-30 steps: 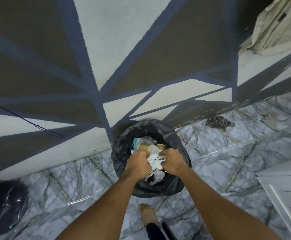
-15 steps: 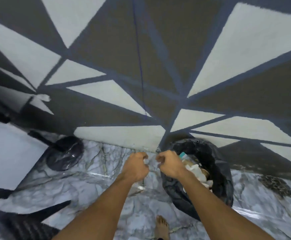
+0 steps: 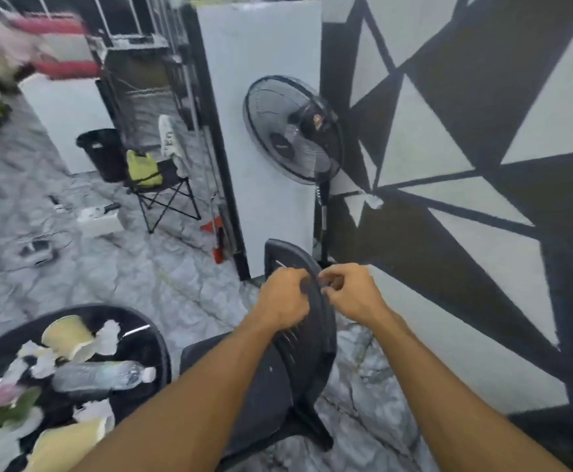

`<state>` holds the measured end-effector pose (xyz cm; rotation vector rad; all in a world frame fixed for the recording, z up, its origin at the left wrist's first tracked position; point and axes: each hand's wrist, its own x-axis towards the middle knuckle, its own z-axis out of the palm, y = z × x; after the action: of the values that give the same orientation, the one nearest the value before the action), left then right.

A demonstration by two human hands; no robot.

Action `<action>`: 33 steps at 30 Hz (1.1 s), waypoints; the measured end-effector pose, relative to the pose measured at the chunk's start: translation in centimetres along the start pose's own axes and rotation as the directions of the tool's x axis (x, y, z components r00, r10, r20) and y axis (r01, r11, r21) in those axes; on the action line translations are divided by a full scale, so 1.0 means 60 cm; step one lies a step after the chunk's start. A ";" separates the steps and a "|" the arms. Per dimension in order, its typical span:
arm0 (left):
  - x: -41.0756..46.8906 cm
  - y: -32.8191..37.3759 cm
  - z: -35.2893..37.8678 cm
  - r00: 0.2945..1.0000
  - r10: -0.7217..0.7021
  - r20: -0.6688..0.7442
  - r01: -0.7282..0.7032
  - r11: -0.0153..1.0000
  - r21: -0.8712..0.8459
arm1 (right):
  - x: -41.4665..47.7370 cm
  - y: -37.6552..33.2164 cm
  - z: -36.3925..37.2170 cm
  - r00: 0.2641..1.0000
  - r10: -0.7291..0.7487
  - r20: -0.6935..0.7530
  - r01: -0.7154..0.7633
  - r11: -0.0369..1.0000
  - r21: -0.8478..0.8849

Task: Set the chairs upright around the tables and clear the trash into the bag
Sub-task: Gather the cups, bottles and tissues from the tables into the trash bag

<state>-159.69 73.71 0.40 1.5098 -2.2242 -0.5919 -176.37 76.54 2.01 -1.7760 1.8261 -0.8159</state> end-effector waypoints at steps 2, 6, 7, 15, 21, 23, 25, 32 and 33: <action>-0.036 -0.066 -0.045 0.993 -0.104 -0.061 0.104 0.994 -0.017 | 0.023 -0.065 0.063 0.989 -0.096 0.109 0.097 0.995 0.004; -0.103 -0.188 -0.112 0.941 -0.311 -0.133 0.315 0.949 0.007 | 0.057 -0.158 0.193 0.925 -0.220 0.311 0.224 0.974 0.024; -0.120 -0.217 -0.128 0.922 -0.359 -0.145 0.363 0.932 0.005 | 0.062 -0.179 0.223 0.903 -0.243 0.353 0.248 0.968 0.032; -0.253 -0.364 -0.214 0.663 -0.684 -0.305 0.690 0.716 -0.105 | 0.084 -0.324 0.432 0.665 -0.437 0.606 0.438 0.885 0.158; -0.386 -0.423 -0.242 0.457 -0.818 -0.349 0.812 0.544 -0.213 | 0.022 -0.411 0.555 0.435 -0.493 0.754 0.527 0.818 0.231; -0.430 -0.446 -0.250 0.380 -0.845 -0.376 0.856 0.475 -0.203 | 0.004 -0.431 0.592 0.383 -0.493 0.781 0.543 0.804 0.241; -0.475 -0.468 -0.251 0.315 -0.874 -0.370 0.888 0.408 -0.210 | -0.018 -0.445 0.627 0.337 -0.497 0.800 0.549 0.794 0.262; -0.614 -0.543 -0.216 0.110 -0.953 -0.282 0.941 0.191 -0.279 | -0.109 -0.456 0.720 0.237 -0.410 0.881 0.694 0.706 0.141; -0.626 -0.556 -0.210 0.105 -0.955 -0.278 0.944 0.183 -0.274 | -0.117 -0.456 0.729 0.248 -0.395 0.885 0.719 0.687 0.105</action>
<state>-114.22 96.14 -10.12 2.6815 -0.5789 -0.5226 -126.02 79.67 -10.96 -2.4565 0.5695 0.3098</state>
